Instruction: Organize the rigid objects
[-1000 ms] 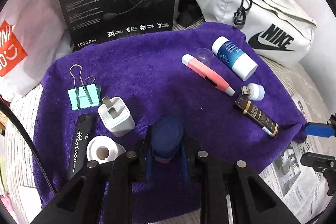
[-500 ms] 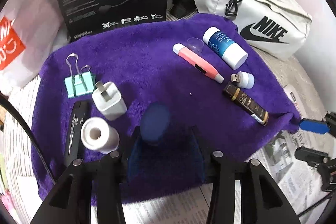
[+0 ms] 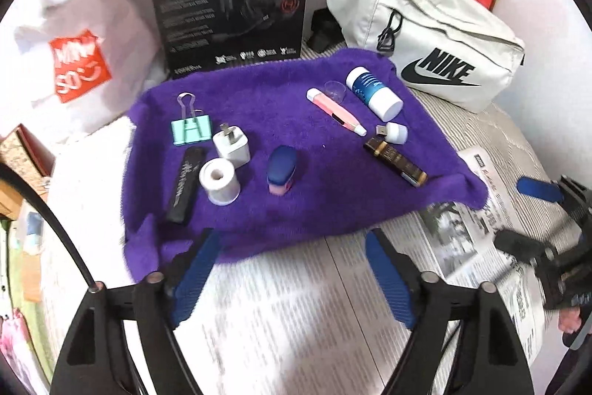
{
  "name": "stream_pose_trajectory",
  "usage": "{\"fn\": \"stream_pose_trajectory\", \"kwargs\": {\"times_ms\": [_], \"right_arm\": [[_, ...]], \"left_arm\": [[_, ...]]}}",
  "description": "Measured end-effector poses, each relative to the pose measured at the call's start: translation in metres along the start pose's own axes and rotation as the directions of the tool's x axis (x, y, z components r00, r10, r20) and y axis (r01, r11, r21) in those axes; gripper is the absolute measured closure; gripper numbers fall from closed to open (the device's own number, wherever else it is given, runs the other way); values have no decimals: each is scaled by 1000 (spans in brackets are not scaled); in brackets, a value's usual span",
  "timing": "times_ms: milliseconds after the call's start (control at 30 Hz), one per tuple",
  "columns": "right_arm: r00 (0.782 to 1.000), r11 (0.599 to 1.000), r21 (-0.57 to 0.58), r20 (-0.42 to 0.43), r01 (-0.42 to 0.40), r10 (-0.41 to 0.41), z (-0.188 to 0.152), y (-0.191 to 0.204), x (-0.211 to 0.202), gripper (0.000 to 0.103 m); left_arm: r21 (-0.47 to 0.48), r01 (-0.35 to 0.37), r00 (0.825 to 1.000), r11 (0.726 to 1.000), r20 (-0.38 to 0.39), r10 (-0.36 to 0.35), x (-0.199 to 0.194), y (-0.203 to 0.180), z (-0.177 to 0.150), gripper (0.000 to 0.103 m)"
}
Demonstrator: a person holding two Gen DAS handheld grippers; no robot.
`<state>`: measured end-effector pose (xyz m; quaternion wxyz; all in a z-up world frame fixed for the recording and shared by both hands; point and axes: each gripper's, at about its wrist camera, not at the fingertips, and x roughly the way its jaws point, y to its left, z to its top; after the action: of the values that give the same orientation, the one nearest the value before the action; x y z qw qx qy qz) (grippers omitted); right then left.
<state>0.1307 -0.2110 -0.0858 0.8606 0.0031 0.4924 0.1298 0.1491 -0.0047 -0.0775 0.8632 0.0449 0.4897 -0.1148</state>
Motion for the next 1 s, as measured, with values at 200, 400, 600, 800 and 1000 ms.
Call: {"fn": "stream_pose_trajectory", "kwargs": {"times_ms": [200, 400, 600, 800, 1000], "right_arm": [[999, 995, 90, 10, 32, -33, 3, 6, -14, 0], [998, 989, 139, 36, 41, -47, 3, 13, -37, 0], [992, 990, 113, 78, 86, -96, -4, 29, -67, 0], [989, 992, 68, 97, 102, -108, -37, 37, -86, 0], [984, 988, 42, 95, 150, -153, -56, 43, -93, 0]], "left_arm": [[-65, -59, 997, 996, 52, 63, -46, -3, -20, 4], [-106, -116, 986, 988, 109, 127, -88, -13, -37, 2], [-141, -168, 971, 976, 146, 189, -118, -29, -51, 1], [-156, -157, 967, 975, 178, 184, -130, -43, -75, 1], [-181, -130, 967, 975, 195, 165, -142, -45, -89, 1]]}}
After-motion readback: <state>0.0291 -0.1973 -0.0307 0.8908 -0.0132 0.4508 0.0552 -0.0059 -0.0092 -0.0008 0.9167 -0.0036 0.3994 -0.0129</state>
